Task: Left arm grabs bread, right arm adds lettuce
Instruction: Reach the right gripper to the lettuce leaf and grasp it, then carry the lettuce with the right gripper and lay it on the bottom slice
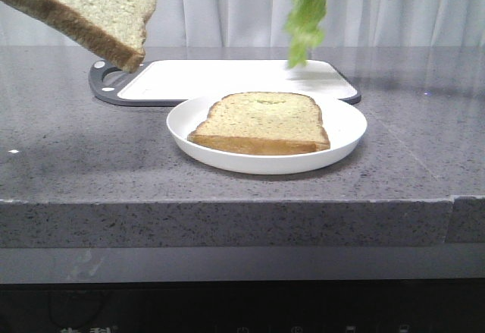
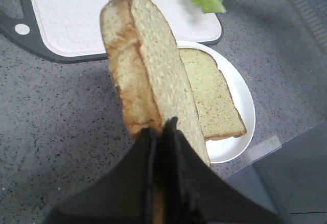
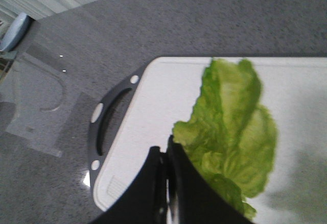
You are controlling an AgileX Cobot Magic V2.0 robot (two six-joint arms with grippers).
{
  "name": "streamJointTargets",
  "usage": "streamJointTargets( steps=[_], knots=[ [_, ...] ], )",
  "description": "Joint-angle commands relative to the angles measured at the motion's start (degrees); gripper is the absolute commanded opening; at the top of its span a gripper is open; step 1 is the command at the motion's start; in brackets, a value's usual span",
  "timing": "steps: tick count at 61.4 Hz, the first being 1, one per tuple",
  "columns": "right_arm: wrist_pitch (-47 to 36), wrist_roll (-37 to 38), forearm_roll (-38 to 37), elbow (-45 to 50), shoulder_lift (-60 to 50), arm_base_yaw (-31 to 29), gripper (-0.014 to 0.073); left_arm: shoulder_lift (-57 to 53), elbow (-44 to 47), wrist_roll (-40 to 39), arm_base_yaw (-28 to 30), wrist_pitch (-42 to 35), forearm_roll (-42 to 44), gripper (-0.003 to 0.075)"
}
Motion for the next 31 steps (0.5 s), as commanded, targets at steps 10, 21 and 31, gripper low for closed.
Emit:
streamJointTargets(
  steps=[10, 21, 31],
  knots=[
    [0.8, -1.4, 4.9, 4.7, -13.7, 0.2, -0.0116, -0.9, -1.6, 0.2, 0.1, -3.0, -2.7, -0.002],
    [0.7, -7.2, 10.1, 15.3, -22.3, 0.2, -0.0116, -0.9, -1.6, 0.2, 0.1, -3.0, -2.6, -0.002],
    [2.4, -13.2, 16.7, 25.1, -28.3, 0.2, -0.0116, -0.8, -1.6, 0.2, 0.1, -3.0, -2.6, -0.002]
  ],
)
